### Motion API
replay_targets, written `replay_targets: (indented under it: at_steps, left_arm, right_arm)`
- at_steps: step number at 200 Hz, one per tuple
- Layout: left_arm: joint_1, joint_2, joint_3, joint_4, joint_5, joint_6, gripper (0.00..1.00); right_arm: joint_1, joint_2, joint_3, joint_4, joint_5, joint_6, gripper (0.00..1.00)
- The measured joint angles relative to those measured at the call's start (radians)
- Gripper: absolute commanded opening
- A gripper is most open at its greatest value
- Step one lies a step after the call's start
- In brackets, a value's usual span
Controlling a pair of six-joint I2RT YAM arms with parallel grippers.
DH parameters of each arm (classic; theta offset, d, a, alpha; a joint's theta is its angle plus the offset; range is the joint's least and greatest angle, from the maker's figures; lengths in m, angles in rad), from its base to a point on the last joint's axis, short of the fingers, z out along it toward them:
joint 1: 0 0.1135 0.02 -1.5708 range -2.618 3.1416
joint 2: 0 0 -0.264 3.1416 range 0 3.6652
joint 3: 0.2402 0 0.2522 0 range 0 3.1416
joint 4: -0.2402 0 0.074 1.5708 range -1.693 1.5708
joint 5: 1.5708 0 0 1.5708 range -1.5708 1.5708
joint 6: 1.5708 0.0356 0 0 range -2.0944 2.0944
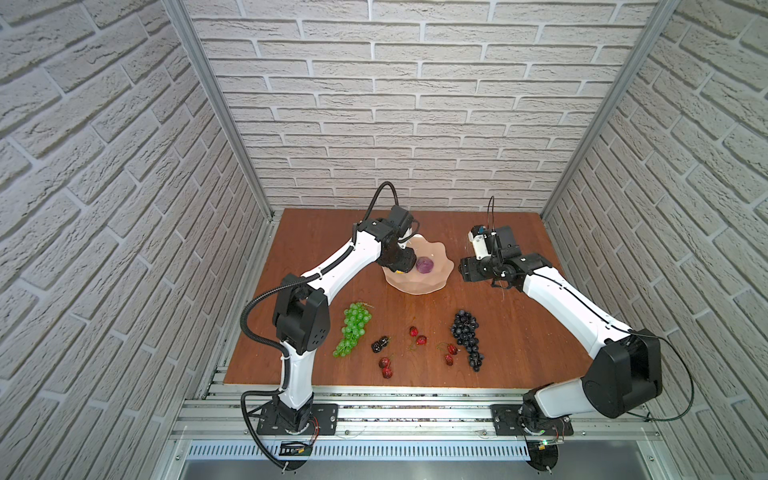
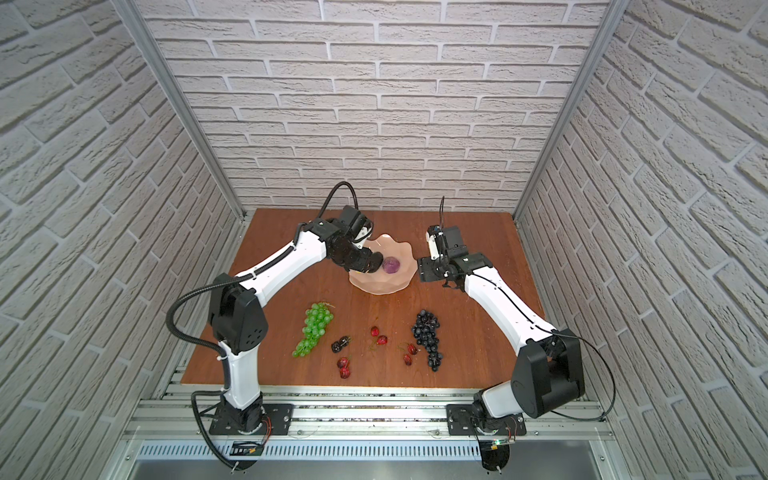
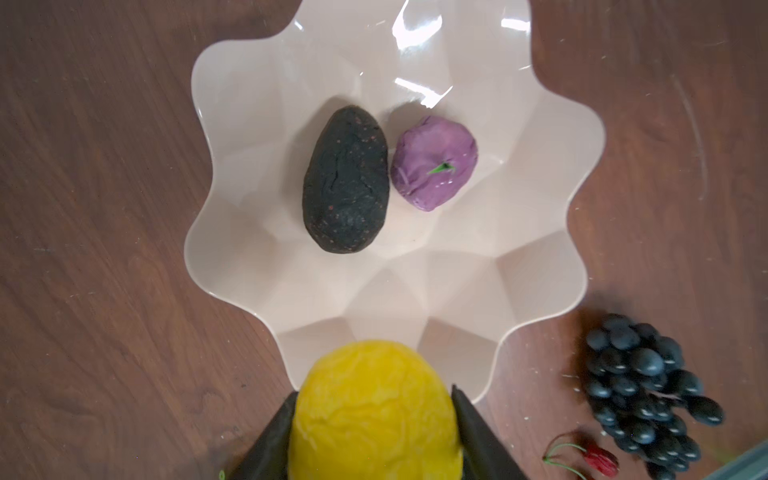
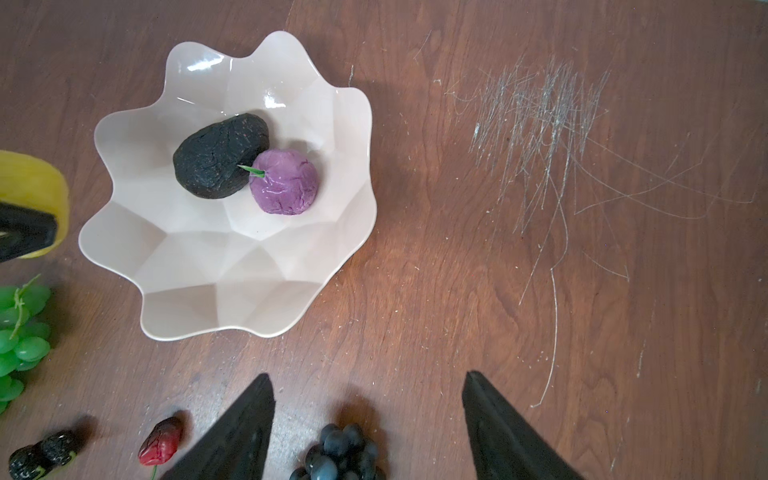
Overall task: Place and organize the fake fruits in the fruit bowl
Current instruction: 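Lift the lemon with the left gripper and lower it into the bowl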
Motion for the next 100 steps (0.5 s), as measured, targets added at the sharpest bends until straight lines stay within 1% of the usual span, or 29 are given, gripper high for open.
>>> replay_targets:
  at_steps: [45,100]
  left_arm:
    - [0.02,0.109,0.047,0.011,0.001,0.024,0.45]
    - [0.021,0.193,0.096,0.038,-0.002,0.036,0.45]
  right_arm:
    - [0.0,0.002,0.0,-0.008,-0.016,-0.001,0.72]
    - [0.002,0.018,-0.01,-0.006,-0.026,-0.011,0.72]
